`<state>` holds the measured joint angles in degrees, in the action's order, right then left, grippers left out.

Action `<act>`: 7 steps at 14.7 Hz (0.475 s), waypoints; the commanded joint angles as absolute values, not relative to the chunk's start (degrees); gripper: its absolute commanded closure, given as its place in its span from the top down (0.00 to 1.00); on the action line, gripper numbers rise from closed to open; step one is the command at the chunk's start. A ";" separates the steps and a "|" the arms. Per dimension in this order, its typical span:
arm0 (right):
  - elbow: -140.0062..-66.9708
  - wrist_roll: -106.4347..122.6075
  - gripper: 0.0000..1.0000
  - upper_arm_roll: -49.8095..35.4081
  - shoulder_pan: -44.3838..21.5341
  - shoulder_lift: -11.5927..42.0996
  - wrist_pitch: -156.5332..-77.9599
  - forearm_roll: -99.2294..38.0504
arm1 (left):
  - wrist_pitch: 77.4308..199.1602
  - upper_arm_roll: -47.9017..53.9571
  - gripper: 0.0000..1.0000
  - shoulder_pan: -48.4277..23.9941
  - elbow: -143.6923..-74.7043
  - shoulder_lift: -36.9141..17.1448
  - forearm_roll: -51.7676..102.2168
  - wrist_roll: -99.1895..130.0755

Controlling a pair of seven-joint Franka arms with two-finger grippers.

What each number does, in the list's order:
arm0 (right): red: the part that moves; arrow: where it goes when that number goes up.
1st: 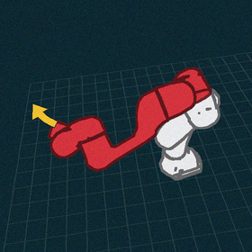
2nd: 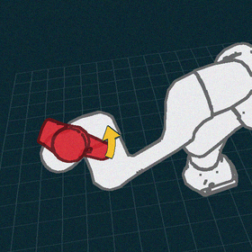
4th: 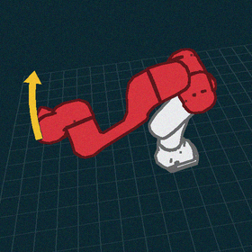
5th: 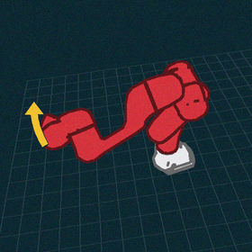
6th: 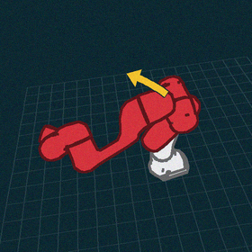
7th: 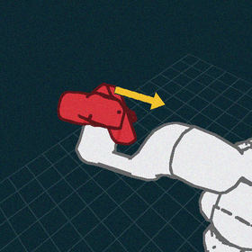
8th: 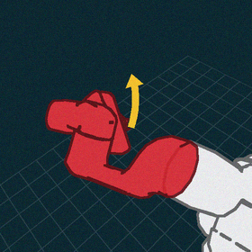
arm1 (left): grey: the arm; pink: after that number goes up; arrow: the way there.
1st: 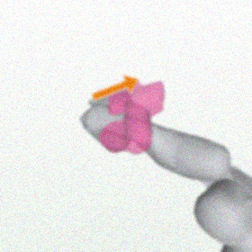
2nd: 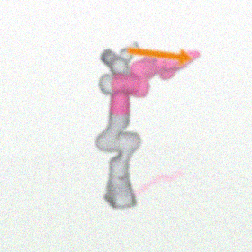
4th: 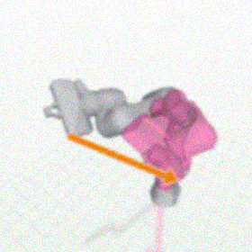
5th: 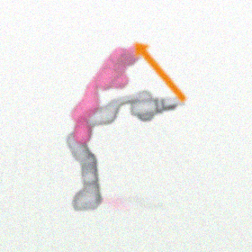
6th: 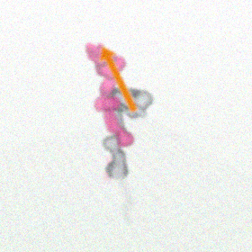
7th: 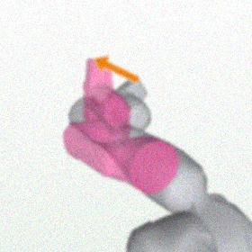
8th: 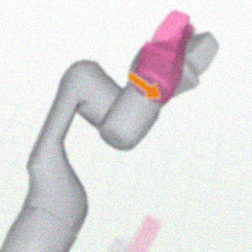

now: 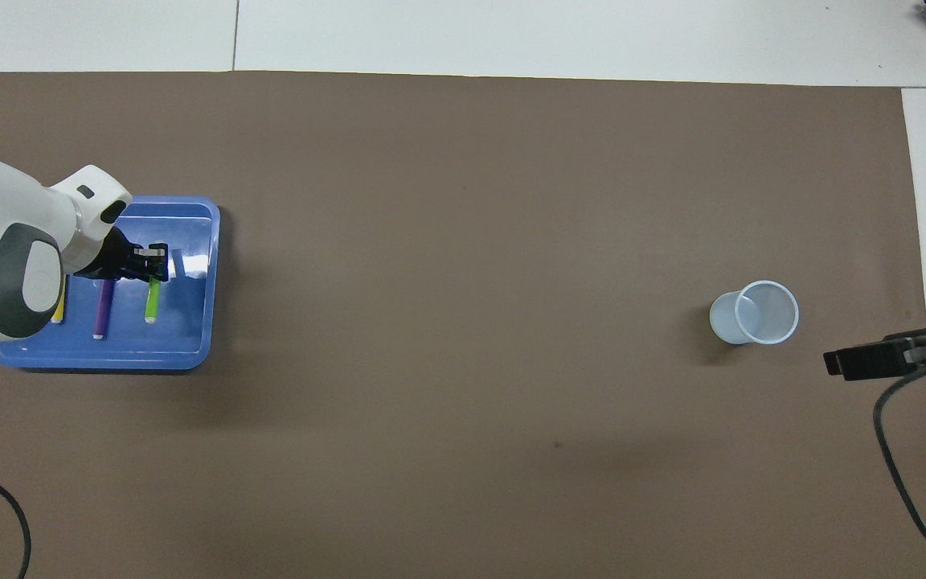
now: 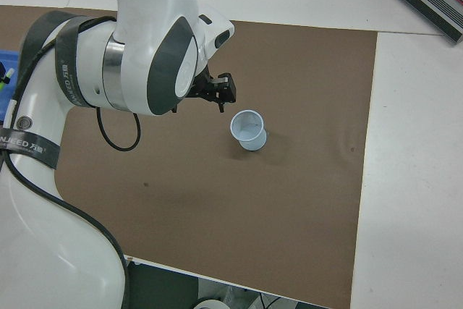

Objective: Right arm passes pens to left for tray arrangement

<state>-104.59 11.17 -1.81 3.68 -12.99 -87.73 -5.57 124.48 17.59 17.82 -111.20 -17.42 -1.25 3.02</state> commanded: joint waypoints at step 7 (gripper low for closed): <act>-99.94 5.72 1.00 2.46 0.18 -7.12 -87.27 -2.81 | 129.82 17.75 0.01 18.28 -115.40 -16.88 -2.46 2.11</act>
<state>-102.04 7.24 1.09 1.61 -8.82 -87.76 -4.06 128.32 17.59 17.82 -113.90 -17.42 -1.25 2.77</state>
